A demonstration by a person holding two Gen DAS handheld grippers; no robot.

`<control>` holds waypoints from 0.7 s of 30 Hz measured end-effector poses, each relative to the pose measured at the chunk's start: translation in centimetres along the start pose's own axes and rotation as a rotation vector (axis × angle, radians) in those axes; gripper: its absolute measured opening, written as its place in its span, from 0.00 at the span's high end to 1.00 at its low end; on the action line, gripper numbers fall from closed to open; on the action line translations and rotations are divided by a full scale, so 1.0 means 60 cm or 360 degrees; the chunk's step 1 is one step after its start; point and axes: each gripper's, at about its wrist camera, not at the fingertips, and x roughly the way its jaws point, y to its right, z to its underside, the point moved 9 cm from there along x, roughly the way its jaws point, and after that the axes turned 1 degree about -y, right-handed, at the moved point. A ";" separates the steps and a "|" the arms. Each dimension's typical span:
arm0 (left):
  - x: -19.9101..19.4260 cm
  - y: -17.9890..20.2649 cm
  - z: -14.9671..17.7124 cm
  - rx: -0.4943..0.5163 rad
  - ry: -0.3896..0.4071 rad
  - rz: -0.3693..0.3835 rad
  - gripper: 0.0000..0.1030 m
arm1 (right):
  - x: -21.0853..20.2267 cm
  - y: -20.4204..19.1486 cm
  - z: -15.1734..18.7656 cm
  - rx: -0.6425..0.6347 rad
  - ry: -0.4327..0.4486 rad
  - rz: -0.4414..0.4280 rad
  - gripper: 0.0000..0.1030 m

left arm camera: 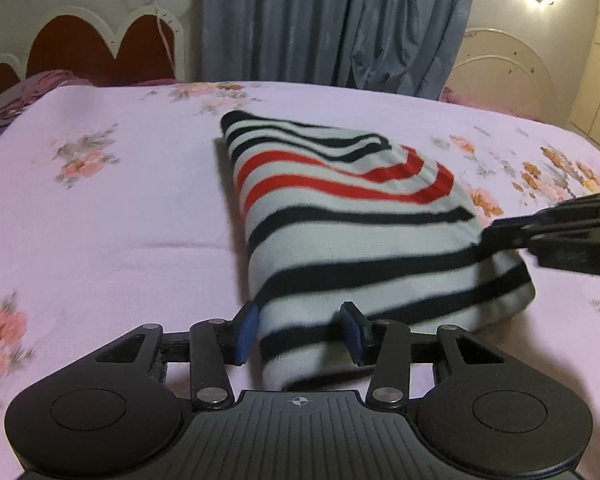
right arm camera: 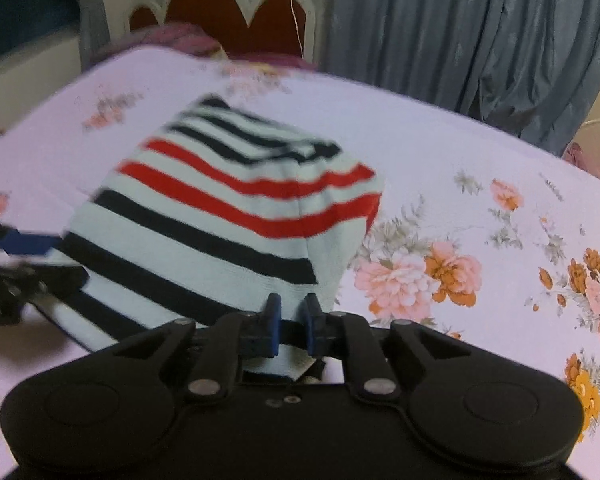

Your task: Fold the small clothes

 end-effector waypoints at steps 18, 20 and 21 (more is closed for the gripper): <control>-0.046 0.028 0.043 -0.0051 -0.0025 -0.0169 0.57 | -0.030 -0.001 0.058 0.0059 -0.0038 -0.0071 0.88; -0.067 0.038 0.052 -0.0047 -0.0008 -0.0166 0.57 | -0.057 0.000 0.066 0.0064 -0.0010 -0.0076 0.88; -0.079 0.044 0.056 -0.0035 0.0004 -0.0170 0.57 | -0.069 0.000 0.070 0.0068 -0.0001 -0.0074 0.88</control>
